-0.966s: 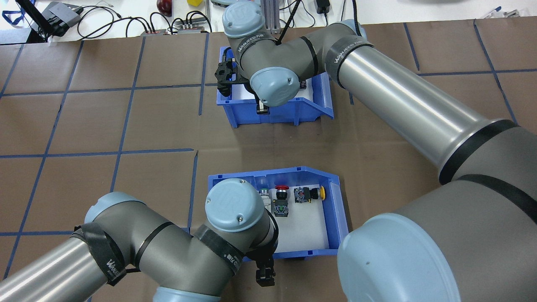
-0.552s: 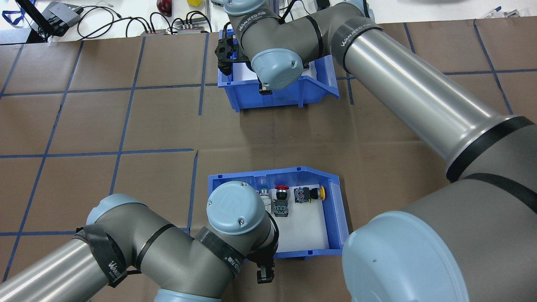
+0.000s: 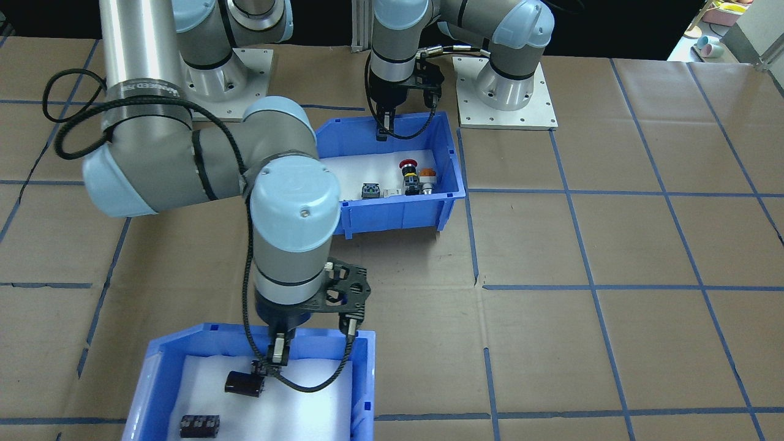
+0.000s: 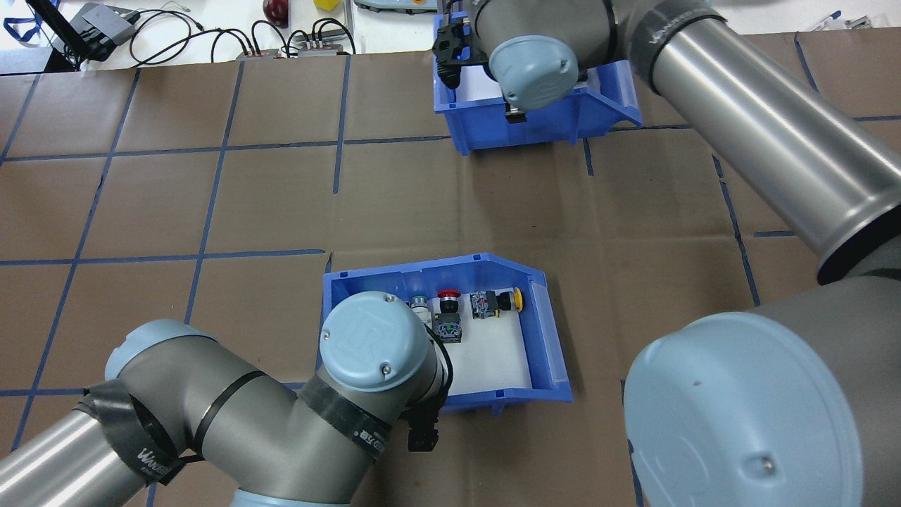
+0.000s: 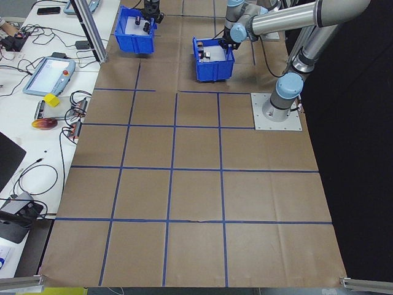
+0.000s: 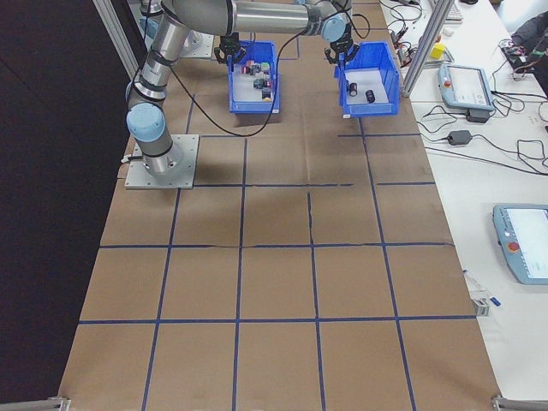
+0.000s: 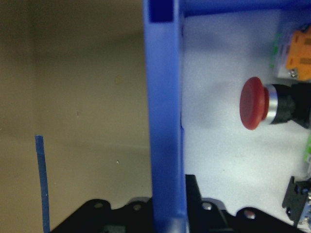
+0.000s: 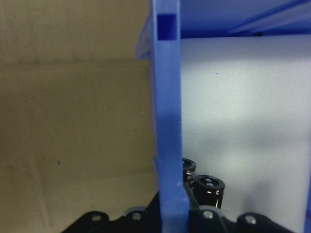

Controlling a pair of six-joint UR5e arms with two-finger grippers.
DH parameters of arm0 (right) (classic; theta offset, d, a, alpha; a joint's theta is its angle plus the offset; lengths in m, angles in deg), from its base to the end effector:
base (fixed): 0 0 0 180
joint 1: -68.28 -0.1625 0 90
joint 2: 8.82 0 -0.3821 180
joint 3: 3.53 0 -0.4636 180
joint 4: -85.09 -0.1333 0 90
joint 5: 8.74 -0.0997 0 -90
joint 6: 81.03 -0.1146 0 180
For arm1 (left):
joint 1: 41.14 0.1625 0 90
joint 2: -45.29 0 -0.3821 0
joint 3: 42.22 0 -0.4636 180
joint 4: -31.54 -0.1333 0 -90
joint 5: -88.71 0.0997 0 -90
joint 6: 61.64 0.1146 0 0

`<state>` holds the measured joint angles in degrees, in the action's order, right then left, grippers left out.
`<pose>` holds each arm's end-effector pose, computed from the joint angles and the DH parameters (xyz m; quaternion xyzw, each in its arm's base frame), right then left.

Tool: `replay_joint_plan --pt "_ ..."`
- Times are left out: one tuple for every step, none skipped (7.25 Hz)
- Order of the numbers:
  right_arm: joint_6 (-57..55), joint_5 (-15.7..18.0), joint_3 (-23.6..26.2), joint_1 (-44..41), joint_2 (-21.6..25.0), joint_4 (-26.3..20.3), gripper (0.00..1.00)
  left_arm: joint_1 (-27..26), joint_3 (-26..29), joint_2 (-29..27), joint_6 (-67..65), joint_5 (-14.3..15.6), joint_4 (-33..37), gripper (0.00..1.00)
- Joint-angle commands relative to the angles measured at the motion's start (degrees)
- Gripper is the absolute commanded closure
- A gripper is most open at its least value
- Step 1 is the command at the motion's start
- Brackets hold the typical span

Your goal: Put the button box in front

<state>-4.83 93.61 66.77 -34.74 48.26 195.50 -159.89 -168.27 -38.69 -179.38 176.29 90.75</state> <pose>0.2799 -0.7275 0.2786 0.6920 -0.7111 -0.0031 0.1241 -0.3436 -0.3390 0.1973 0.7006 -0.7132 -0.0183 0.0124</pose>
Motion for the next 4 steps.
replay_joint_plan --pt "10.50 -0.48 6.49 9.11 4.68 0.06 0.95 10.59 4.92 -1.17 9.23 0.58 3.01 1.00" --pt "13.77 -0.66 10.00 12.28 7.66 0.32 0.95 14.29 8.25 -3.44 13.46 0.58 3.46 1.00" --pt "14.84 -1.44 13.08 14.05 11.00 0.24 0.95 15.46 12.46 -8.17 15.24 0.58 3.02 1.00" --pt "18.68 -1.54 16.42 16.07 14.25 0.33 0.95 15.47 17.90 -14.22 15.26 0.58 2.67 1.00"
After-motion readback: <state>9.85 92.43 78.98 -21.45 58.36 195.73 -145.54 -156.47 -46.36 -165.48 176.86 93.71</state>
